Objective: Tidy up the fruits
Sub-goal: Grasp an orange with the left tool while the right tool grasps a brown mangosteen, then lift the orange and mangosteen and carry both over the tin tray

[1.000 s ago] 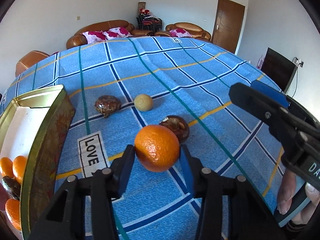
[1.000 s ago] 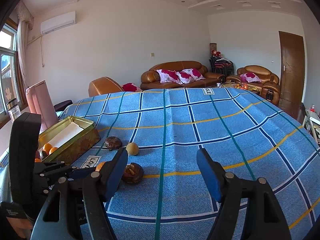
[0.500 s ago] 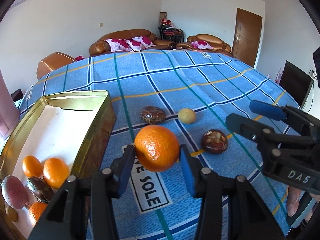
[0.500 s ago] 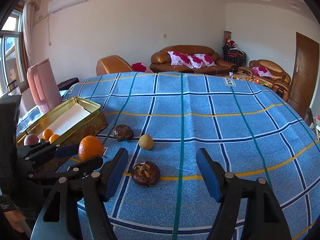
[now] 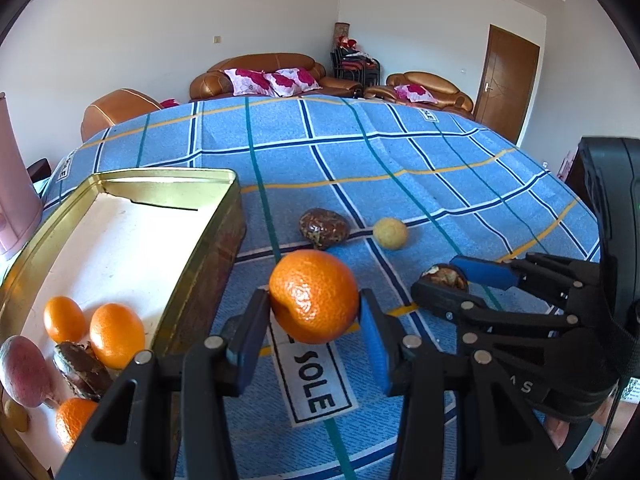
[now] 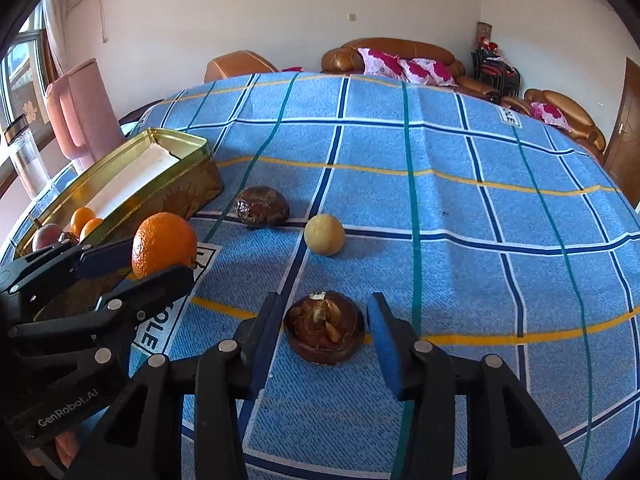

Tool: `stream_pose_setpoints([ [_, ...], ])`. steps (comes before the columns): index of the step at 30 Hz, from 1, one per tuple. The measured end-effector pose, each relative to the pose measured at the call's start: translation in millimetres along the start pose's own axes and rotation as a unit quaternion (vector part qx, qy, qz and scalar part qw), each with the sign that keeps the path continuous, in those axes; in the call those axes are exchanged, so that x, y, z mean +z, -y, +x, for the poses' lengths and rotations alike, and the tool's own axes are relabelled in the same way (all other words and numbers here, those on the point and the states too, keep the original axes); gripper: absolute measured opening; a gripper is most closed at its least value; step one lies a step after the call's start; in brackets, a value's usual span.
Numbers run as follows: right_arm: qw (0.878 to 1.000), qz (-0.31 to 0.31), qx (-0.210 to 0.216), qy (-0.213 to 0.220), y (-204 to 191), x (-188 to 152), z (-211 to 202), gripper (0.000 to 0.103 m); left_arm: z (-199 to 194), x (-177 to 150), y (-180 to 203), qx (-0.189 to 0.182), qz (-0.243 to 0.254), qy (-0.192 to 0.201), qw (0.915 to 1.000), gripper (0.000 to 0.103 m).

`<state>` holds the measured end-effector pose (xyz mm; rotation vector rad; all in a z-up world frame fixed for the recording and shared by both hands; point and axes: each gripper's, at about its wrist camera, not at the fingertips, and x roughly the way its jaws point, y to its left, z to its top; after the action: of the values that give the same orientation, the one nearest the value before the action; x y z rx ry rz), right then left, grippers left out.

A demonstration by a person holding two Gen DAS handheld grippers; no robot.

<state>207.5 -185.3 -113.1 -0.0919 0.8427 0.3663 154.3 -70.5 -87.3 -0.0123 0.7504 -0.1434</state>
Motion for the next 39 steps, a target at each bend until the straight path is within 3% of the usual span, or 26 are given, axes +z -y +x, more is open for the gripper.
stream_pose_setpoints([
  [15,1.0,-0.001,0.013,0.01,-0.2,-1.4,-5.7,0.044,-12.2,-1.2,1.1,0.0,0.007,0.029,0.9996,0.047],
  [39,0.992,-0.032,0.011,0.123,-13.1,-6.9,-46.1,0.044,-38.6,-5.0,7.0,0.017,0.022,0.1,0.9946,0.047],
])
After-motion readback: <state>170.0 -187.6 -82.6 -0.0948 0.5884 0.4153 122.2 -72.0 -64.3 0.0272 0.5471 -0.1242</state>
